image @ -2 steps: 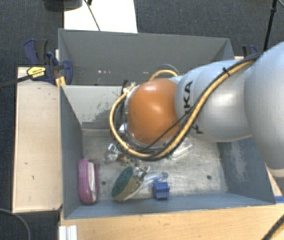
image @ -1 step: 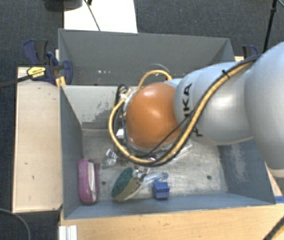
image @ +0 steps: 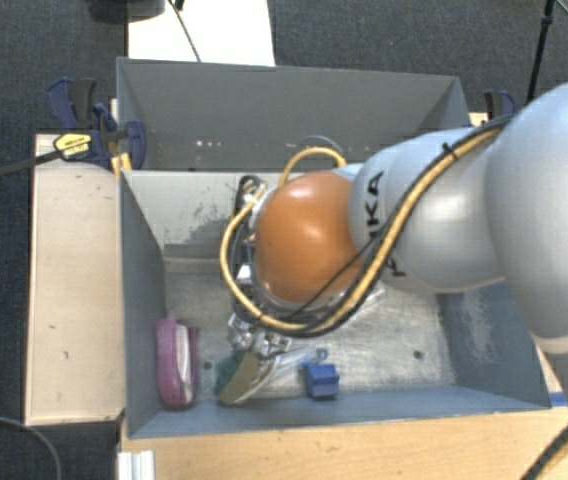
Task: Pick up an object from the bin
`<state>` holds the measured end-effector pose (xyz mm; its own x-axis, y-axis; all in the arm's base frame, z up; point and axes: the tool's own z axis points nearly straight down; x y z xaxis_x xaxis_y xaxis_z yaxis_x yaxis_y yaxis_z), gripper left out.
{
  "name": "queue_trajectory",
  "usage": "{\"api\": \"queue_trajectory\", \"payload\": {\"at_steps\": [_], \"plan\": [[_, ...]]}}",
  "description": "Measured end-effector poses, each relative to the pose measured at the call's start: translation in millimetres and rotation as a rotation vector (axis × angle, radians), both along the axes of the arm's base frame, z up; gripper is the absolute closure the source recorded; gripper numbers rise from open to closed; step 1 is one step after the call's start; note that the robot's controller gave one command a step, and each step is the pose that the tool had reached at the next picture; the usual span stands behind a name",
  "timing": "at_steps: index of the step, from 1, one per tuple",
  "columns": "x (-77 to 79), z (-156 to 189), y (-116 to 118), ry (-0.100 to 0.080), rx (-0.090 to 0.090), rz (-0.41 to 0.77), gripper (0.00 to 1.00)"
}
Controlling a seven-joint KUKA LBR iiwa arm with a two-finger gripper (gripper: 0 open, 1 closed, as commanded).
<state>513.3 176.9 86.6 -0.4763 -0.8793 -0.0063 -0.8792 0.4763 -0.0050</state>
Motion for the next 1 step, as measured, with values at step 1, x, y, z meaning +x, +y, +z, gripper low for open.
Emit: {"api": "queue_trajectory", "payload": {"at_steps": [1], "plan": [[1.8,60.4,0.7,0.0,0.001,-0.005,1.0]]}}
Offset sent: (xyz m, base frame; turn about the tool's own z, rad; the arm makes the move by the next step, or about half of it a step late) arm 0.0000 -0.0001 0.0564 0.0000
